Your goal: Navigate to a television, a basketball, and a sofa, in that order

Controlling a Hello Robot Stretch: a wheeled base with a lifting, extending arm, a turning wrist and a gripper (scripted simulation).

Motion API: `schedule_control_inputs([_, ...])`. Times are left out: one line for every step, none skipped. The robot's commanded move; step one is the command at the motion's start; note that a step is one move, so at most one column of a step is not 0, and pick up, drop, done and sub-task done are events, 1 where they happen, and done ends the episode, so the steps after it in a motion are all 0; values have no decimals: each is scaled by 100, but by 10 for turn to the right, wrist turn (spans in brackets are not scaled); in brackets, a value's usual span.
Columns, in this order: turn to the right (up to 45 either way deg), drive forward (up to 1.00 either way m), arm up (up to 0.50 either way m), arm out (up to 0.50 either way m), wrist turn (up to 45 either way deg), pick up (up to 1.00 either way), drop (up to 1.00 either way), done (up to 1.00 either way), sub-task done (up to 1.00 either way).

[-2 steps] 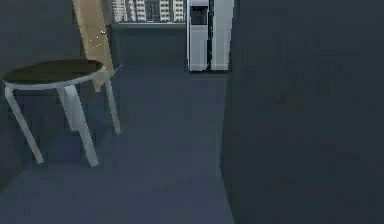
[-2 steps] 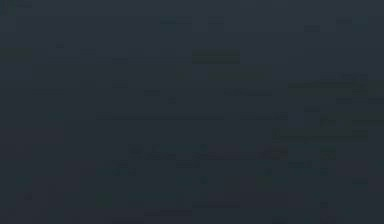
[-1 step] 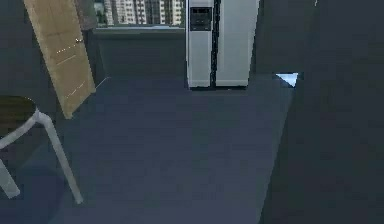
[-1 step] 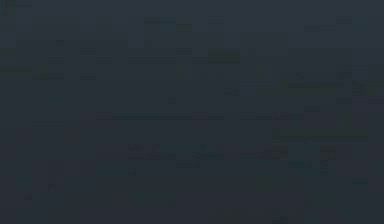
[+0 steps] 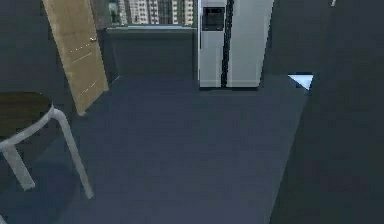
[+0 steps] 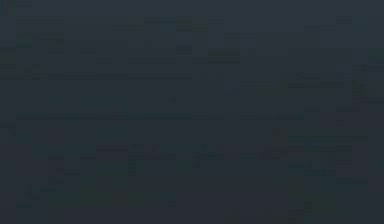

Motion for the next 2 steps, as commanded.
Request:
schedule_control_inputs([0, 65, 0, 0, 0, 0, 0, 0, 0])
schedule_control_inputs([360, 0, 0, 0, 0, 0, 0, 0, 0])
